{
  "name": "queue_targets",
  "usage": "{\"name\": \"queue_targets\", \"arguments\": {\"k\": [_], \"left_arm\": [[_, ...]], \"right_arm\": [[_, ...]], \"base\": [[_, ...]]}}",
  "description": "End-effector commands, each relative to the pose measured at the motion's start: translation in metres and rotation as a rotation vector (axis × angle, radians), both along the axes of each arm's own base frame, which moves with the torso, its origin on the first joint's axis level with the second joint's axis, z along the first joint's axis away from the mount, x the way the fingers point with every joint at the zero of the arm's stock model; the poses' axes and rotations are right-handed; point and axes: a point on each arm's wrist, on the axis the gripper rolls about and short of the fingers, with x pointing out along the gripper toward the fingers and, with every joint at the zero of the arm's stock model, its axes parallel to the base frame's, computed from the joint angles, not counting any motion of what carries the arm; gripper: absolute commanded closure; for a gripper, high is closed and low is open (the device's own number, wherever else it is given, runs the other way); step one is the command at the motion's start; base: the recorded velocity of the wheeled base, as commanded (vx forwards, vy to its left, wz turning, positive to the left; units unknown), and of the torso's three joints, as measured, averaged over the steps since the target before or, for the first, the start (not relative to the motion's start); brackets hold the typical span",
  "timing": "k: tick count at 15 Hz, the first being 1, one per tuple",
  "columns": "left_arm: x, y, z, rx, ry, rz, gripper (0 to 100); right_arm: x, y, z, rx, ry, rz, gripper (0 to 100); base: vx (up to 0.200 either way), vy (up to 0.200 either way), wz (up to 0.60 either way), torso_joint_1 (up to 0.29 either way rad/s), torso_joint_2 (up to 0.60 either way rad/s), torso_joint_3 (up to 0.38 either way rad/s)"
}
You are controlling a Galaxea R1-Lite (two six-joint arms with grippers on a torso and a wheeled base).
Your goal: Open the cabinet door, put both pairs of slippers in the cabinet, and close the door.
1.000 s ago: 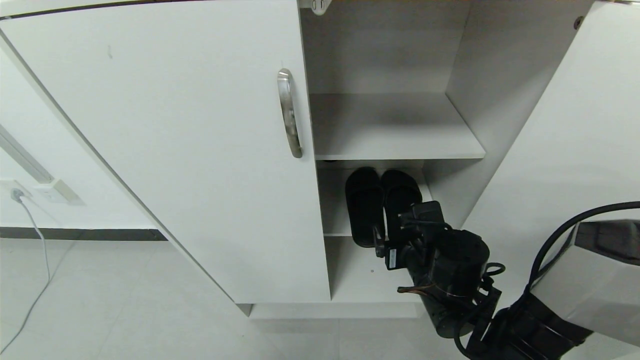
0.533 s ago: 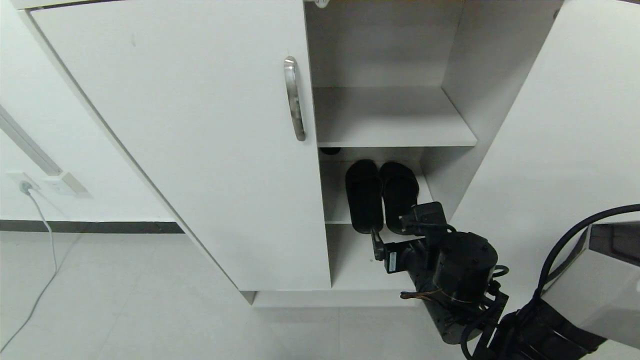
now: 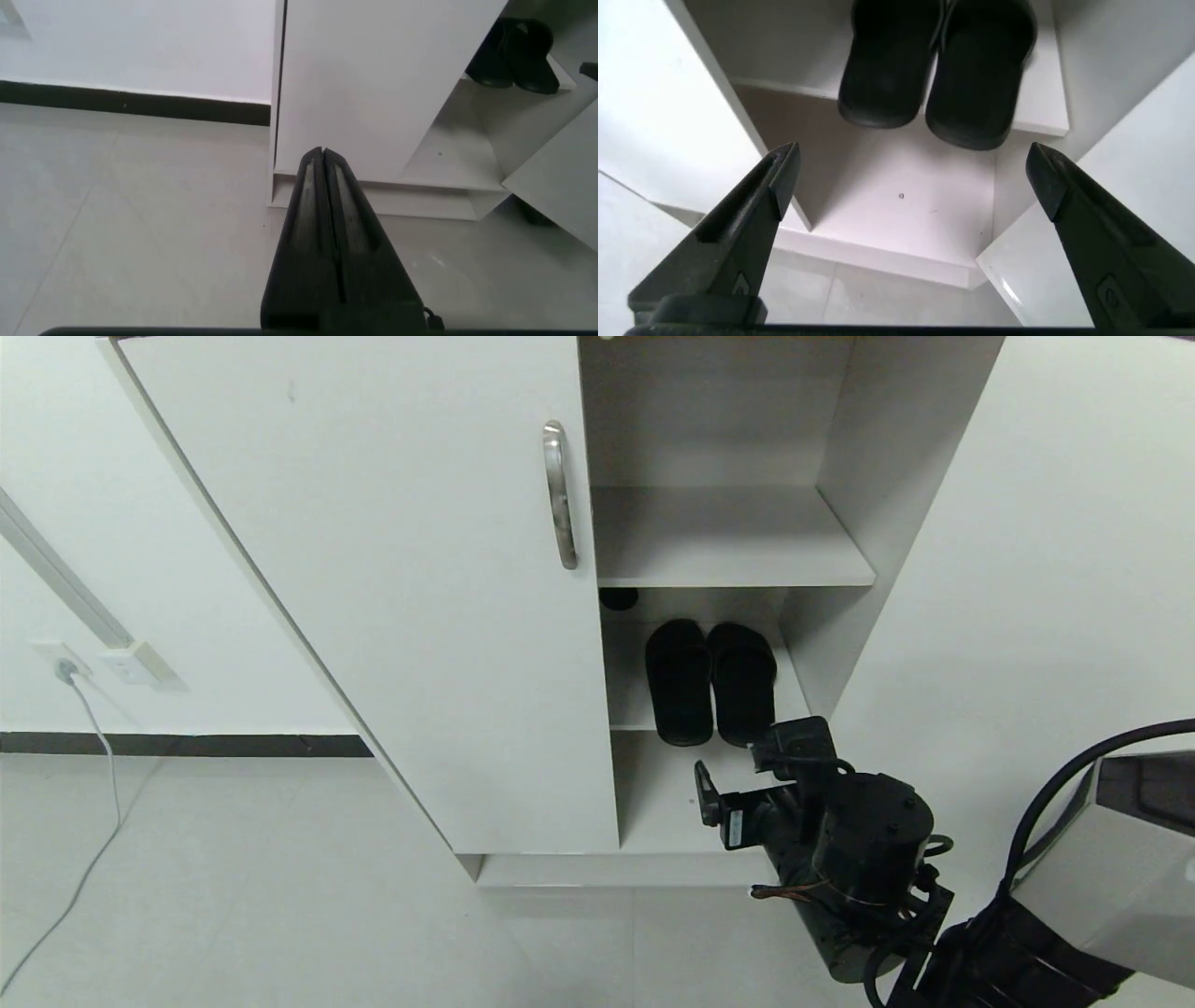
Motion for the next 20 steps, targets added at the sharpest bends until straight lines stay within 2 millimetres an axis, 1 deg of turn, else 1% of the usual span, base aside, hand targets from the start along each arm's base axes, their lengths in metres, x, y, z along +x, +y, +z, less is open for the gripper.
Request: {"name": "queue_targets", "arguments": {"k": [1, 9, 20], "left_arm": [[0.0001, 0.0, 0.0, 0.0, 0.001, 0.001, 100], [0.0001, 0.0, 0.0, 0.0, 0.001, -0.001, 100], [0.0001, -0.0001, 0.0, 0.002, 0.001, -0.002, 100]], "right_arm": [[0.0, -0.0004, -0.002, -0.006, 0.005, -0.001, 0], [0.0001, -0.0004, -0.0034, -0.011, 0.008, -0.001, 0], [0.0005, 0.0001, -0.0033, -0.025, 0.004, -0.002, 0]], "base": [[0.0, 0.0, 0.0, 0.0, 0.0, 0.0], [0.0, 0.0, 0.0, 0.0, 0.0, 0.009], [0.0, 0.0, 0.0, 0.002, 0.0, 0.193]]}}
